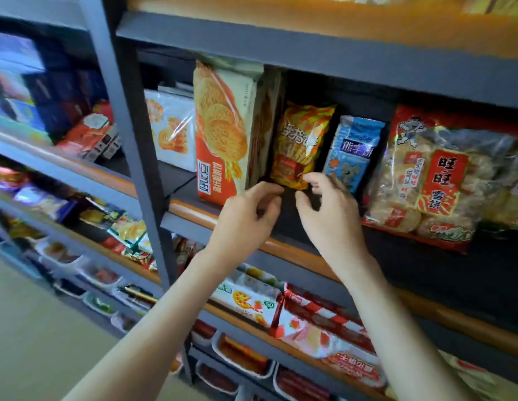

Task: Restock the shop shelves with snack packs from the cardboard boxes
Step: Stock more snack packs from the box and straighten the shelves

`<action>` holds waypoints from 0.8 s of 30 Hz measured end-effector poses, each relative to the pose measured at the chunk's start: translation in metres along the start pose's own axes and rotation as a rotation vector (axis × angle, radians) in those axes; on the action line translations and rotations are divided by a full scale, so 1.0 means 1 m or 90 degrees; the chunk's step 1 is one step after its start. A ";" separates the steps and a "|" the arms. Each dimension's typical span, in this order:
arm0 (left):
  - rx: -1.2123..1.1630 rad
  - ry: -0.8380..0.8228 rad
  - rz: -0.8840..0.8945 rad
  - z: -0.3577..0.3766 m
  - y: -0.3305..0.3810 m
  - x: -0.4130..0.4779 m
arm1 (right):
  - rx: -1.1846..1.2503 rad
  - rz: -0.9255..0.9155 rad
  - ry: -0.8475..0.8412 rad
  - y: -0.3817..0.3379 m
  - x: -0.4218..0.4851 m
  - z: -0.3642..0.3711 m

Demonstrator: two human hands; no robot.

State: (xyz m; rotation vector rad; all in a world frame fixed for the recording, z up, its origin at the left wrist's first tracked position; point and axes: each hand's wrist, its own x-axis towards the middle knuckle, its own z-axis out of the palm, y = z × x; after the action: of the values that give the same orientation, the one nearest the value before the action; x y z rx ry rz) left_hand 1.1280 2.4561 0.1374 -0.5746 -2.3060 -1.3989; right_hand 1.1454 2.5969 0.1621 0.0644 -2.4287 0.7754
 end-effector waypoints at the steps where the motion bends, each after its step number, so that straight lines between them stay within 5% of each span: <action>1: -0.084 0.019 -0.042 -0.007 -0.002 -0.014 | 0.047 -0.026 0.007 -0.009 -0.013 0.006; 5: -0.250 0.092 -0.183 -0.037 -0.036 -0.069 | 0.164 -0.128 -0.034 -0.045 -0.056 0.047; 12: -0.116 0.234 -0.488 -0.113 -0.155 -0.178 | 0.240 -0.151 -0.308 -0.109 -0.113 0.193; 24: 0.075 0.402 -1.152 -0.244 -0.371 -0.518 | 0.000 -0.112 -0.869 -0.200 -0.319 0.518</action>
State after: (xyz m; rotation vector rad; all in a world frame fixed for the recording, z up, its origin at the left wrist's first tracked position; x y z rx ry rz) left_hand 1.3970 2.0064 -0.2995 2.1335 -1.9468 -1.4446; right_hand 1.1851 2.1093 -0.2512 1.1105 -3.5611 0.7470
